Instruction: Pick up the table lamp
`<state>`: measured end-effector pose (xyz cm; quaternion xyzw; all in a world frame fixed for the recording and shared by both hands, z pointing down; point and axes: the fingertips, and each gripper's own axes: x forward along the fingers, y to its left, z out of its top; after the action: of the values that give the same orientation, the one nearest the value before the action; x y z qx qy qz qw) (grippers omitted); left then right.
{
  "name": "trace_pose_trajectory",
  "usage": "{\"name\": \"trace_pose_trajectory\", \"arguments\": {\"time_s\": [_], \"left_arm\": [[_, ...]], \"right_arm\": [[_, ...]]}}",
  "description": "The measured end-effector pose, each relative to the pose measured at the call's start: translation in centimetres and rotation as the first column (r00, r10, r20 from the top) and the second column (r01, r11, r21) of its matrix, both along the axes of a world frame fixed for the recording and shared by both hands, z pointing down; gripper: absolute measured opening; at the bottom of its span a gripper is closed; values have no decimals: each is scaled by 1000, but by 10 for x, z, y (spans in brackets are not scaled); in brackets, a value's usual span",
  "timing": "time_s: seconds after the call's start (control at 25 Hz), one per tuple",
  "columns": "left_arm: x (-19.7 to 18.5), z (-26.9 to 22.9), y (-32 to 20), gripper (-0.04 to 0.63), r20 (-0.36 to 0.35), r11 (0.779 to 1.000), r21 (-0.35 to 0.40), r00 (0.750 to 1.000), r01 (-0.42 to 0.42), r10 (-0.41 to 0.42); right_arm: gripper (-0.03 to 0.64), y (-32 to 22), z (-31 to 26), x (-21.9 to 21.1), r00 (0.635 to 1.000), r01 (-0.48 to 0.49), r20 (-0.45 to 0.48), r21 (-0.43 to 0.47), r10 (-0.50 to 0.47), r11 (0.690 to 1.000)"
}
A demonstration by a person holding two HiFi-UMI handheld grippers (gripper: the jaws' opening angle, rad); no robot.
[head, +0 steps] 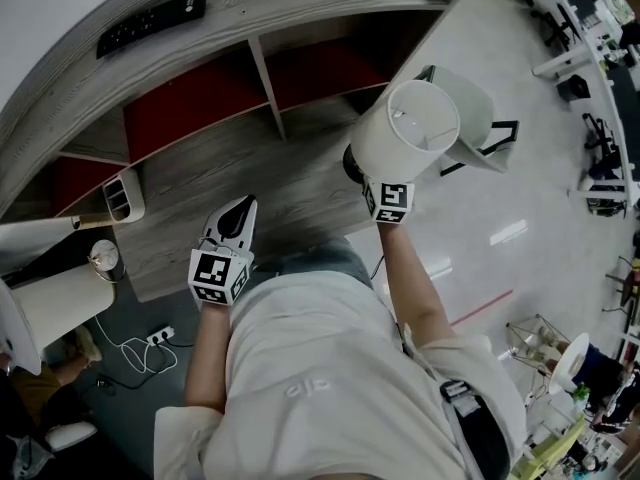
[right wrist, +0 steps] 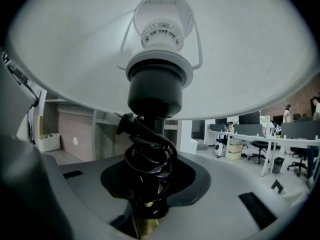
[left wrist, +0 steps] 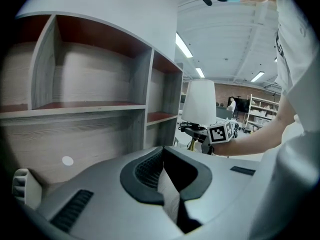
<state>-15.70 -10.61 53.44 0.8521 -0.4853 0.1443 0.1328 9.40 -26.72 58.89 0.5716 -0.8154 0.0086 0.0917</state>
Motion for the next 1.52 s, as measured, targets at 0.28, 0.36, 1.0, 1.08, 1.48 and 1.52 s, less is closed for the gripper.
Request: {"name": "trace_pose_trajectory", "arguments": {"time_s": [0.28, 0.36, 1.0, 1.08, 1.48, 1.52], "left_arm": [[23, -17, -20, 16, -41, 999, 48, 999, -19, 21], [27, -21, -26, 17, -42, 998, 61, 999, -16, 19], [48, -55, -73, 16, -94, 994, 114, 996, 8, 3], [52, -58, -77, 16, -86, 993, 120, 996, -3, 13], [68, -66, -83, 16, -68, 990, 136, 997, -31, 40], [69, -67, -84, 17, -67, 990, 137, 997, -34, 43]], "right_arm": [[147, 8, -48, 12, 1000, 4, -12, 7, -4, 1000], [147, 10, -62, 16, 1000, 0, -15, 0, 0, 1000], [147, 16, -158, 25, 999, 47, -14, -34, -47, 998], [147, 17, -165, 24, 998, 57, -13, -38, -57, 998], [147, 22, -193, 22, 995, 92, -20, -47, -93, 995], [147, 22, -194, 21, 995, 96, -18, -48, -97, 994]]}}
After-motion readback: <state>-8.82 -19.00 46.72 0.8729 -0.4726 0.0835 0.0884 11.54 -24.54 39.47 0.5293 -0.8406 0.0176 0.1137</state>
